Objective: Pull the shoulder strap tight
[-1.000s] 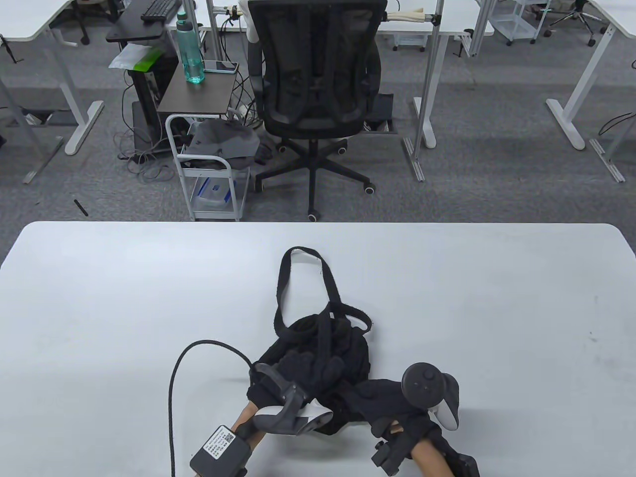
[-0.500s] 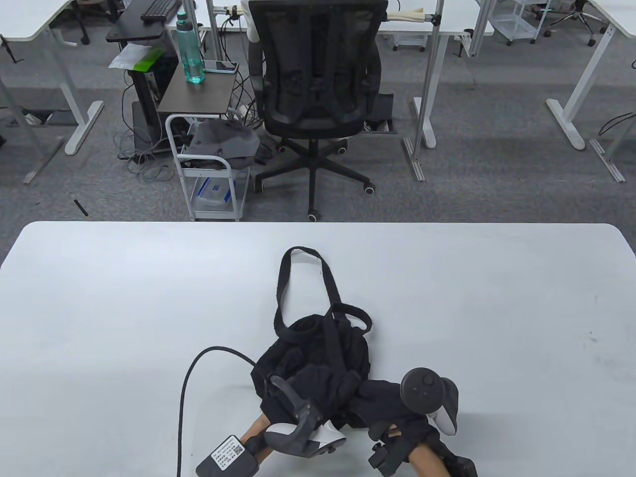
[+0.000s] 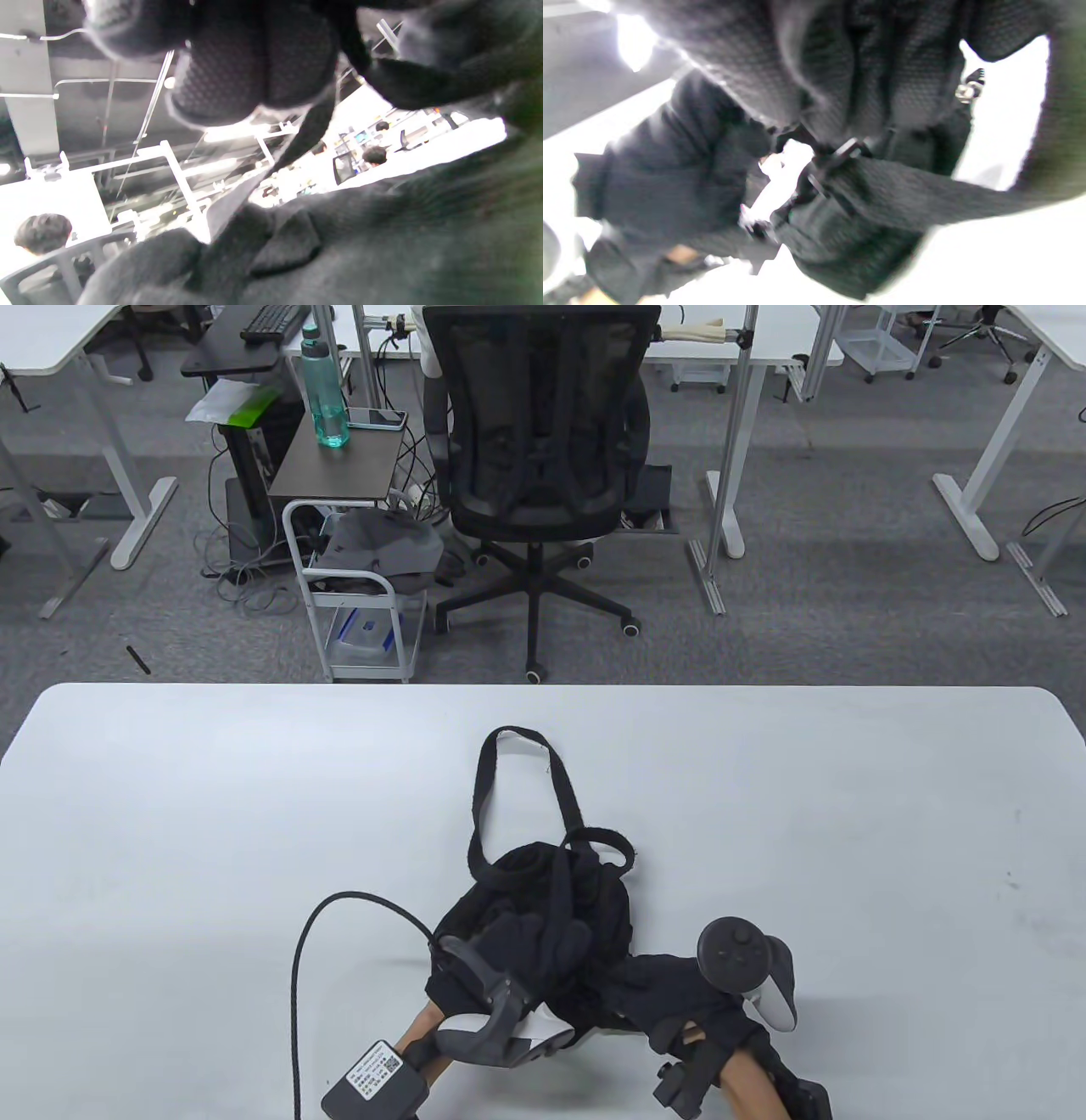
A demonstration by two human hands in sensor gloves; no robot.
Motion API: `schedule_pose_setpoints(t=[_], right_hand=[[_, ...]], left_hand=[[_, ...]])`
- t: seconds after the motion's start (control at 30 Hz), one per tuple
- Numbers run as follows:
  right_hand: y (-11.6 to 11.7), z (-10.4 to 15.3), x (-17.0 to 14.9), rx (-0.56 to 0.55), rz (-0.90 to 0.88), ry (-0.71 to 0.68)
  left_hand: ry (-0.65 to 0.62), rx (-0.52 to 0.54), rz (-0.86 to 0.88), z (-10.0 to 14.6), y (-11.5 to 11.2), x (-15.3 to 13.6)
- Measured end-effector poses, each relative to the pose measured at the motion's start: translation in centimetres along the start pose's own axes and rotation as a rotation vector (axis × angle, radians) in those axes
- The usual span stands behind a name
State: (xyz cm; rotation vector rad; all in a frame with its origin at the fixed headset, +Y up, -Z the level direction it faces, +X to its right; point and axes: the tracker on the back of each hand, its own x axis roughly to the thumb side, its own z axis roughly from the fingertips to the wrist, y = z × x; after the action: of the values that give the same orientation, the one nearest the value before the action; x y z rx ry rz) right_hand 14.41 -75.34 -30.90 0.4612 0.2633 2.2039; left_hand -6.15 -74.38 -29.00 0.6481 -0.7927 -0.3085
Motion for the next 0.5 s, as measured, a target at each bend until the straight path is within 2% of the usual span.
schedule_pose_setpoints(t=[0.13, 0.23, 0.37, 0.43, 0.5], right_hand=[[0.5, 0.1, 0.5, -0.008, -0.066, -0.033], [0.8, 0.1, 0.7, -0.071, -0.097, -0.031], [0.8, 0.1, 1.0, -0.093, -0.037, -0.031], [0.5, 0.2, 0.8, -0.056, -0.006, -0.036], [0.2, 0.2, 0.4, -0.089, -0.069, -0.032]], left_hand=[[-0.053, 0.05, 0.002, -0.3, 1.4, 1.7], [-0.056, 0.048, -0.048, -0.4, 1.5, 2.6], [-0.041, 0.006, -0.008, -0.4, 0.5, 2.0], [0.007, -0.05, -0.018, -0.3, -0.4, 0.7], [-0.039, -0.053, 0.07, 0.2, -1.0, -0.5]])
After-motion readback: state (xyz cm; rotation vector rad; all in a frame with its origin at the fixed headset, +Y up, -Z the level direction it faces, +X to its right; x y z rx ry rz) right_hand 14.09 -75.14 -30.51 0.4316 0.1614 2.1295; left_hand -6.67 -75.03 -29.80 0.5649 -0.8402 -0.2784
